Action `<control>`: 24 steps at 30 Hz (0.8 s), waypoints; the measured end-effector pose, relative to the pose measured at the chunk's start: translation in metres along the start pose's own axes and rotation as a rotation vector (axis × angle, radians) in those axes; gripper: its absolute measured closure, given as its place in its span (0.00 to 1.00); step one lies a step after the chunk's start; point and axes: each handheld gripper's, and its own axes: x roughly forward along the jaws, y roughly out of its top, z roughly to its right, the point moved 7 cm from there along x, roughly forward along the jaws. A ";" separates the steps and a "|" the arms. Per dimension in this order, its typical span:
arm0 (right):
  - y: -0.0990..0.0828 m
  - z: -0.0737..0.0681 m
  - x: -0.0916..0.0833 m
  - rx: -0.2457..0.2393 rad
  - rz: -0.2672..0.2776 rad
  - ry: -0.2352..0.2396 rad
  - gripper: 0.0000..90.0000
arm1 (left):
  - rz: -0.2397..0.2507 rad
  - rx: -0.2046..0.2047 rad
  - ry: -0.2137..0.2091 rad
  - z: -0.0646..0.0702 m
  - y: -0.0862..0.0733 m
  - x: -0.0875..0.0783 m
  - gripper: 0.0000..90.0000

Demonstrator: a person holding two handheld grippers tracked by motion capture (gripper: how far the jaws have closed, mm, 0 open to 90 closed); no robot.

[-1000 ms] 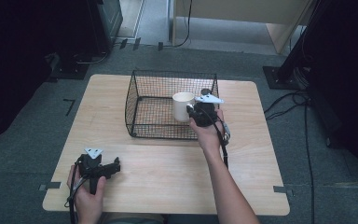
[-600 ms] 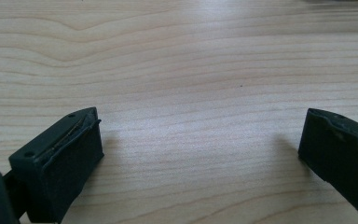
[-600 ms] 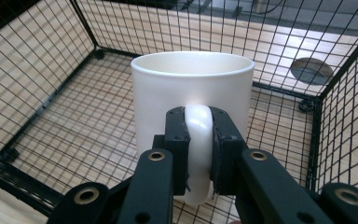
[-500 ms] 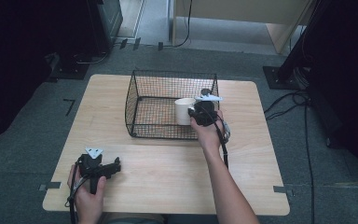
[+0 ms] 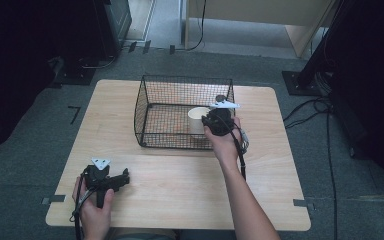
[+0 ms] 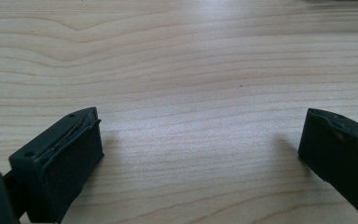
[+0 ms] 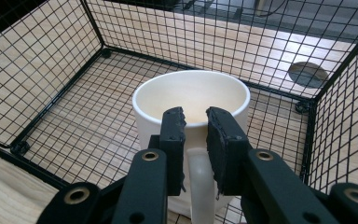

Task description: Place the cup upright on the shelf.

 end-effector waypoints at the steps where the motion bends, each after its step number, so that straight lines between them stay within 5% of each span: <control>1: -0.001 0.000 0.000 0.000 -0.003 0.002 0.87 | 0.000 0.000 0.000 0.000 0.000 0.000 0.00; 16: -0.009 0.002 0.007 0.008 -0.055 0.036 0.96 | 0.000 0.002 0.000 0.000 0.000 0.000 0.00; 24: -0.009 0.003 0.006 0.018 -0.034 0.052 0.89 | 0.000 0.002 0.000 0.000 0.000 0.000 0.00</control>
